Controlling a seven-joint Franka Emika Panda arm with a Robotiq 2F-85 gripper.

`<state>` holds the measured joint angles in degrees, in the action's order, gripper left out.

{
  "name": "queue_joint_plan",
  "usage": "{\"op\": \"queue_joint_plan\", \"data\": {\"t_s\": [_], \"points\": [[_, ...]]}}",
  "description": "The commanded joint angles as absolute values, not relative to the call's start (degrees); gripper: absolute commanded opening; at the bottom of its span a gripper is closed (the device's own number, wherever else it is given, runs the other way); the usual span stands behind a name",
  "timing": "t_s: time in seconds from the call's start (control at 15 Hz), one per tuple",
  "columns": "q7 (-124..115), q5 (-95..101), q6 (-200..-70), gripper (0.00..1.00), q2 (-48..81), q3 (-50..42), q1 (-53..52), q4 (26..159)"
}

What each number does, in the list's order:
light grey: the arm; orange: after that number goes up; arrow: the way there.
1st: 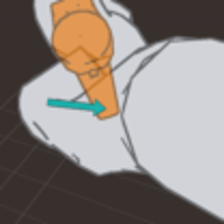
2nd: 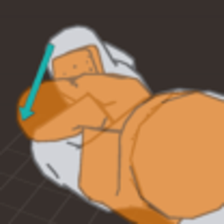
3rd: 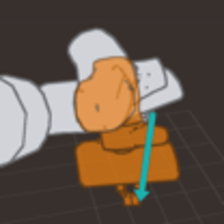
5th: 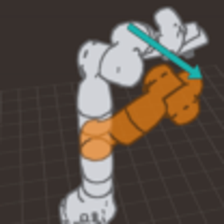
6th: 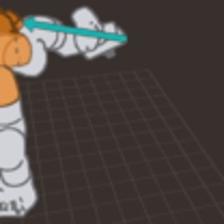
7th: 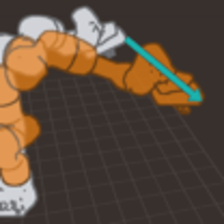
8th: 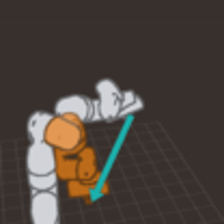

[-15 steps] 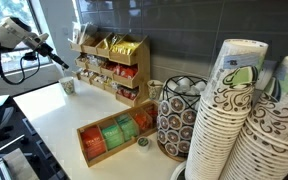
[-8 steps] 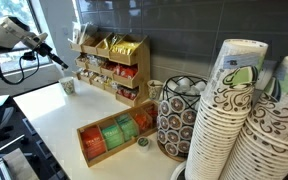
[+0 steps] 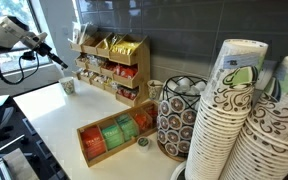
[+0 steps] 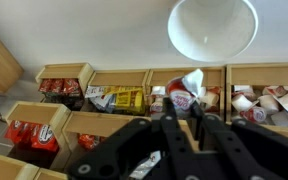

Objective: Empty the pod into the cup

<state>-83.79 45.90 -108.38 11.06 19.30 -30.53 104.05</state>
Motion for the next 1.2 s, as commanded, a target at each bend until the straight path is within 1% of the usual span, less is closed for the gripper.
{"op": "queue_joint_plan", "data": {"t_s": [0.0, 1.13], "points": [[-83.41, 47.36, -109.43, 0.05, 9.48, 19.92, -29.77, 106.25], [-83.68, 46.50, -111.77, 0.05, 9.10, 19.87, -28.97, 107.86]]}}
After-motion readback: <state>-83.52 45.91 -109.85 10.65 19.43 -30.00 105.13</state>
